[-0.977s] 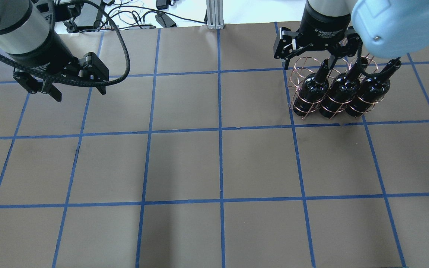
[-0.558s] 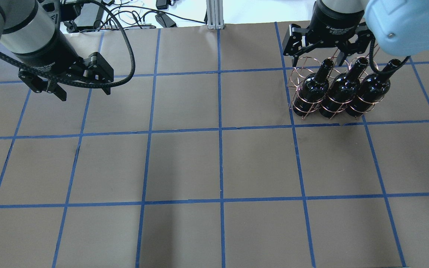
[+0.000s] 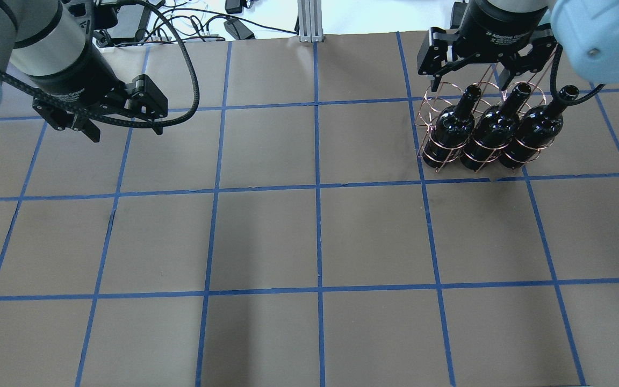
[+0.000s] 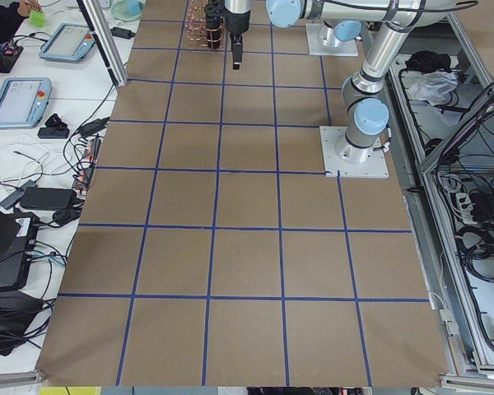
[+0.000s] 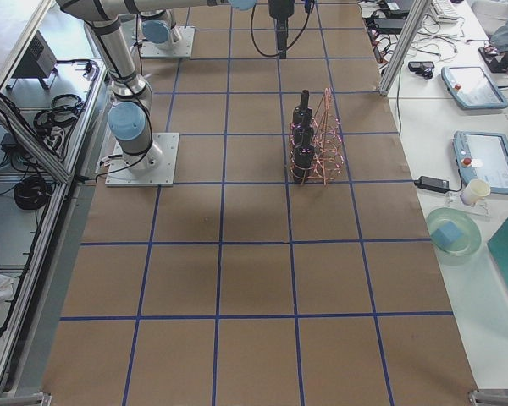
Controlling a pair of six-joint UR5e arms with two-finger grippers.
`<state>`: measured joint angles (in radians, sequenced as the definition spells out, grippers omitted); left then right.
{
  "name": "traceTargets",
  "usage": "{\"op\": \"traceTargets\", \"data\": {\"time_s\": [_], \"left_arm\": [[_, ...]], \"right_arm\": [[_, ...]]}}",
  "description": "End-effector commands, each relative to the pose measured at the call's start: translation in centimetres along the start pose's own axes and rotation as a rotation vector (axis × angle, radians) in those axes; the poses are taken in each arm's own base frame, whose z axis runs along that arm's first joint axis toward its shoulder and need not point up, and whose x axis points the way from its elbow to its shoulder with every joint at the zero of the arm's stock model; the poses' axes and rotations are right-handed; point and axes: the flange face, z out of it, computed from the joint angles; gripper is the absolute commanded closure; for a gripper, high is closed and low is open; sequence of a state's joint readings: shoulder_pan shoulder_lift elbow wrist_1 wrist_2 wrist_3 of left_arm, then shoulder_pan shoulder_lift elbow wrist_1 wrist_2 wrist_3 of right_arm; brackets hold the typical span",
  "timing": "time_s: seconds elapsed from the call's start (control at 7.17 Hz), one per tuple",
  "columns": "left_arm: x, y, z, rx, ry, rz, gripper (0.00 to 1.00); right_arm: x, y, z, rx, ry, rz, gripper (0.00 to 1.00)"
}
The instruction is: Place wine into wine basket
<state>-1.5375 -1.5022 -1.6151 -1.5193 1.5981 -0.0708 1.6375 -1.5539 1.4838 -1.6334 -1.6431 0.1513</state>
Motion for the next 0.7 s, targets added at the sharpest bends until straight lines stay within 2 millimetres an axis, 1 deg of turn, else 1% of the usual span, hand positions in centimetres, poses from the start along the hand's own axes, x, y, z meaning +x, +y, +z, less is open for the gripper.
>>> {"op": "traceTargets", "data": {"time_s": [0.0, 0.14, 0.28, 0.42, 0.56], "left_arm": [[-0.1, 0.8, -1.2, 0.026, -0.003, -0.001, 0.0], [0.0, 0.1, -0.1, 0.009, -0.001, -0.002, 0.0], [-0.6, -0.3, -0.2, 0.013, -0.002, -0.014, 0.0], [0.0, 0.5, -0.8, 0.016, -0.001, -0.001, 0.0], [0.0, 0.5, -0.9, 0.019, 0.007, 0.001, 0.0]], "right_arm": [[0.2, -0.1, 0.0, 0.005, -0.002, 0.003, 0.01], [0.2, -0.1, 0.0, 0.003, -0.002, 0.002, 0.01], [0.2, -0.2, 0.1, 0.003, -0.003, 0.006, 0.01], [0.2, -0.1, 0.1, -0.005, -0.002, 0.007, 0.01], [0.2, -0.1, 0.1, -0.005, -0.002, 0.004, 0.01]]}}
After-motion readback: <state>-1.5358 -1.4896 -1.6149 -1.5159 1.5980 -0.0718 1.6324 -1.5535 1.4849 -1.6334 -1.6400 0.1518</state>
